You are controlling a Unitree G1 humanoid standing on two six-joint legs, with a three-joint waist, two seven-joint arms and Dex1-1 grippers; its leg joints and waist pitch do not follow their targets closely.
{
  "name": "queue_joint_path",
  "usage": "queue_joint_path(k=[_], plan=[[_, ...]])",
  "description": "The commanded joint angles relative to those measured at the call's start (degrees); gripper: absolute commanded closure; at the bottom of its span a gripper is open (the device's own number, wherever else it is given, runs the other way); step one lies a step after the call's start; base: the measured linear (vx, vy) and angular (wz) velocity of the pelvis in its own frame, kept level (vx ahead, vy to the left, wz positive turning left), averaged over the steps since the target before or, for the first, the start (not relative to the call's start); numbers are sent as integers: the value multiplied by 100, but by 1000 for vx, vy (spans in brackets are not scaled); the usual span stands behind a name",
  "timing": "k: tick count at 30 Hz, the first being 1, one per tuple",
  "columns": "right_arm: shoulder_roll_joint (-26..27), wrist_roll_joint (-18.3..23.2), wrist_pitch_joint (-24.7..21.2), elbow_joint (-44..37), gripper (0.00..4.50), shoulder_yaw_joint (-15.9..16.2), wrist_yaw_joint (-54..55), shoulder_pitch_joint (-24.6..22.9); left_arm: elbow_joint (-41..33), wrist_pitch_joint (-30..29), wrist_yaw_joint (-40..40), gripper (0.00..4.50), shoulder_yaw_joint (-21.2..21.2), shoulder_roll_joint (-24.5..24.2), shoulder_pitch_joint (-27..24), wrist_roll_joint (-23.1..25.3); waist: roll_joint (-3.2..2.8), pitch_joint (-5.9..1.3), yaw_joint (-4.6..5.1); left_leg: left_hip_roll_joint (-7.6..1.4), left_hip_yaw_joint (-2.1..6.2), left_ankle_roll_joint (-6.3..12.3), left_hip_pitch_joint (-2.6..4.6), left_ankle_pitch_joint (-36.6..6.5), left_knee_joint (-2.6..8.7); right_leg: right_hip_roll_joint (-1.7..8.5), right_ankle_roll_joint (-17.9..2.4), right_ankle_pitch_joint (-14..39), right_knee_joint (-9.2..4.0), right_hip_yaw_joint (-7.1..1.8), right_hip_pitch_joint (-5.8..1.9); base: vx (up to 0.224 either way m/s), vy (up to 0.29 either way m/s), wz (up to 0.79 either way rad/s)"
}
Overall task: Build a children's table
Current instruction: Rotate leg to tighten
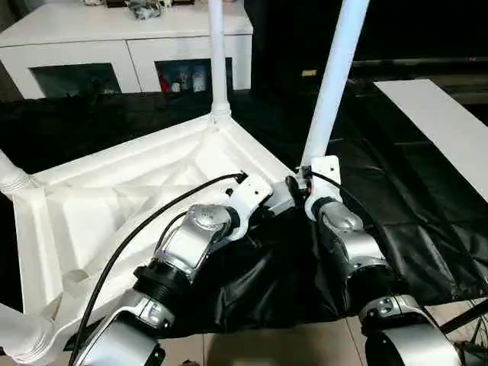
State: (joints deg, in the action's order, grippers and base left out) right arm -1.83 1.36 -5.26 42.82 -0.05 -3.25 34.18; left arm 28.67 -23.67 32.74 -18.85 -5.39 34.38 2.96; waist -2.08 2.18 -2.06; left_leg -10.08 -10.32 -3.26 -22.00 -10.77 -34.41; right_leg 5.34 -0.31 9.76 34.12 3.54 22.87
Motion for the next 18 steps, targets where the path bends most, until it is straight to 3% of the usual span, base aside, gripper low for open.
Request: queue_joint_path(k=[1,3,4,5,6,8,11,13,18], plan=[[382,149,329,-400,108,404,-794,-158,108,170,-371,450,196,-93,39,74,42,-346,-9,-235,88,265,72,-1256,447,294,-1020,1454,-425,-197,-234,0,0,0],[244,201,345,-663,86,384,-959,-254,-62,234,-158,450,153,-276,-60,92,46,-340,5,-226,101,322,34,-1286,459,284,-963,1426,-415,-189,-262,0,0,0],[201,225,355,-713,86,358,-984,-271,-109,266,-80,450,131,-340,-91,107,67,-337,66,-227,122,329,-25,-1240,476,290,-948,1451,-399,-174,-304,0,0,0],[84,274,301,-882,73,365,-1147,-341,-257,295,103,450,113,-452,-174,74,49,-343,75,-232,137,313,-31,-1241,486,290,-950,1501,-396,-159,-312,0,0,0],[-16,284,287,-978,61,379,-1274,-388,-374,326,263,450,103,-542,-243,44,49,-338,92,-246,128,303,24,-1317,469,287,-1000,1505,-422,-174,-254,0,0,0],[-353,274,224,-1288,61,543,-1781,-558,-692,392,727,450,28,-824,-423,-33,52,-346,92,-247,117,337,37,-1269,456,286,-1107,1349,-409,-181,-266,0,0,0],[-794,594,-17,-1850,61,622,-2761,-880,-1019,550,1401,450,-48,-1217,-650,-222,30,-345,71,-269,102,515,38,-1059,439,272,-1258,889,-361,-197,-272,0,0,0],[-1023,508,67,-1980,61,729,-3098,-1005,-1065,723,1634,450,-90,-1379,-721,-267,16,-349,52,-272,93,555,52,-980,429,260,-1369,685,-335,-194,-257,0,0,0],[-1767,589,112,-2330,61,1009,-4324,-1363,-1437,634,2672,450,-223,-1912,-989,-589,8,-315,-10,-297,81,452,98,-1268,464,251,-1421,927,-348,-207,-241,0,0,0]])
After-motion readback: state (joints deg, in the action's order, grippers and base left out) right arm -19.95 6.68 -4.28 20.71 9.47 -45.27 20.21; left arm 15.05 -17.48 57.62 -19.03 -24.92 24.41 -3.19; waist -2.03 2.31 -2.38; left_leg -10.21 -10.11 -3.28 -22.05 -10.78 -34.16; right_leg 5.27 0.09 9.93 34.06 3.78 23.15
